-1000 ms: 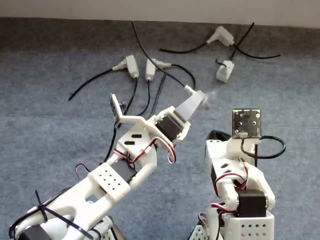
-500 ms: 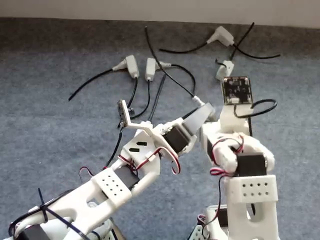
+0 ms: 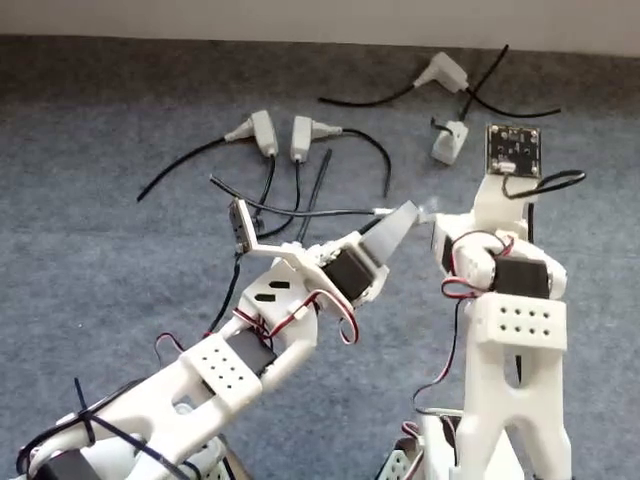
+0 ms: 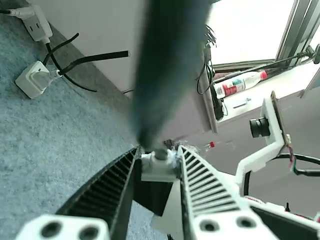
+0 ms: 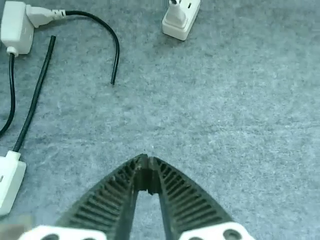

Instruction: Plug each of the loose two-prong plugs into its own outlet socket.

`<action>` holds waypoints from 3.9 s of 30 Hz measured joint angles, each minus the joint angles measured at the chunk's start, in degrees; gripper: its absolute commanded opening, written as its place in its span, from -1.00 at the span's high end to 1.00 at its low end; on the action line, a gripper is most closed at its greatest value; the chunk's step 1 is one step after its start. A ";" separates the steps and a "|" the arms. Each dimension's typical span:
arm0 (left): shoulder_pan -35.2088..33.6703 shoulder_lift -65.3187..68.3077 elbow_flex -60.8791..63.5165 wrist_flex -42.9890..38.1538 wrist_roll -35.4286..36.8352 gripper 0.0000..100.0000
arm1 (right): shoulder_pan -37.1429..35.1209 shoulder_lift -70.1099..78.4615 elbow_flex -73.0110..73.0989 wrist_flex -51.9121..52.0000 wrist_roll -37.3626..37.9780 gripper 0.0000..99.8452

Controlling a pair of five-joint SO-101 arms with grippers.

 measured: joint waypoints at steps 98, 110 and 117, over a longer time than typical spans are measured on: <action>-19.52 -0.79 -27.16 63.91 -31.74 0.99 | 32.62 14.42 -1.67 14.68 20.75 0.98; -19.60 -0.79 -28.13 85.45 -49.41 0.99 | 32.70 14.42 20.75 -0.35 18.90 0.98; -19.96 5.98 -37.10 95.03 -59.25 0.99 | 32.70 13.45 27.87 -5.80 16.09 0.98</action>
